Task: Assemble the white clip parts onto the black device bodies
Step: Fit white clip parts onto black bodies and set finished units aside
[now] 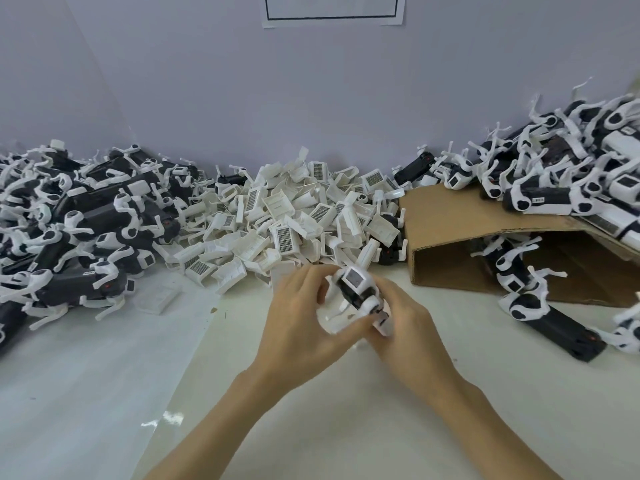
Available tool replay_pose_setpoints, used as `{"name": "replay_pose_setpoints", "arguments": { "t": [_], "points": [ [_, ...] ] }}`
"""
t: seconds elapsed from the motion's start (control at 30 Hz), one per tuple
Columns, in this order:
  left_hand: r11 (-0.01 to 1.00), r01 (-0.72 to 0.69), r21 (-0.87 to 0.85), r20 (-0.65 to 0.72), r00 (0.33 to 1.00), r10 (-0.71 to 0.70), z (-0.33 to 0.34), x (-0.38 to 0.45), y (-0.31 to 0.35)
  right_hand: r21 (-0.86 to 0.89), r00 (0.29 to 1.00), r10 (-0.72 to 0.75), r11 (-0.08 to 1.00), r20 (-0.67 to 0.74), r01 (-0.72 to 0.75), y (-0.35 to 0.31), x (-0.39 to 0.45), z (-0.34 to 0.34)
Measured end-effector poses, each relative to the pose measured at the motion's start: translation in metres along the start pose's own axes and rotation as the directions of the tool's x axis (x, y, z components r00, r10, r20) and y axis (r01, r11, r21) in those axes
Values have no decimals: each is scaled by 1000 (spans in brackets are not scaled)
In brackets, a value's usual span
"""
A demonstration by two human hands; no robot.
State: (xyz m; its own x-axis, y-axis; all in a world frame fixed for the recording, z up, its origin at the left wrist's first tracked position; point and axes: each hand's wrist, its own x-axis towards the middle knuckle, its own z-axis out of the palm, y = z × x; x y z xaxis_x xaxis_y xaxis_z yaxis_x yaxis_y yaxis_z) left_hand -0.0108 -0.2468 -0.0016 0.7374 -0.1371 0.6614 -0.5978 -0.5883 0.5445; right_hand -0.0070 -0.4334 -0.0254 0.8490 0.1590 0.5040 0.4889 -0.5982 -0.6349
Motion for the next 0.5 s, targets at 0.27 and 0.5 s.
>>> {"name": "replay_pose_setpoints", "arguments": {
  "t": [0.27, 0.5],
  "points": [
    [999, 28, -21, 60, 998, -26, 0, -1, 13, -94, 991, -87, 993, -99, 78, -5, 1, -4],
    [800, 364, -477, 258, 928, -269, -1, -2, 12, -83, 994, -76, 994, -83, 69, 3, -1, 1]
  ]
}}
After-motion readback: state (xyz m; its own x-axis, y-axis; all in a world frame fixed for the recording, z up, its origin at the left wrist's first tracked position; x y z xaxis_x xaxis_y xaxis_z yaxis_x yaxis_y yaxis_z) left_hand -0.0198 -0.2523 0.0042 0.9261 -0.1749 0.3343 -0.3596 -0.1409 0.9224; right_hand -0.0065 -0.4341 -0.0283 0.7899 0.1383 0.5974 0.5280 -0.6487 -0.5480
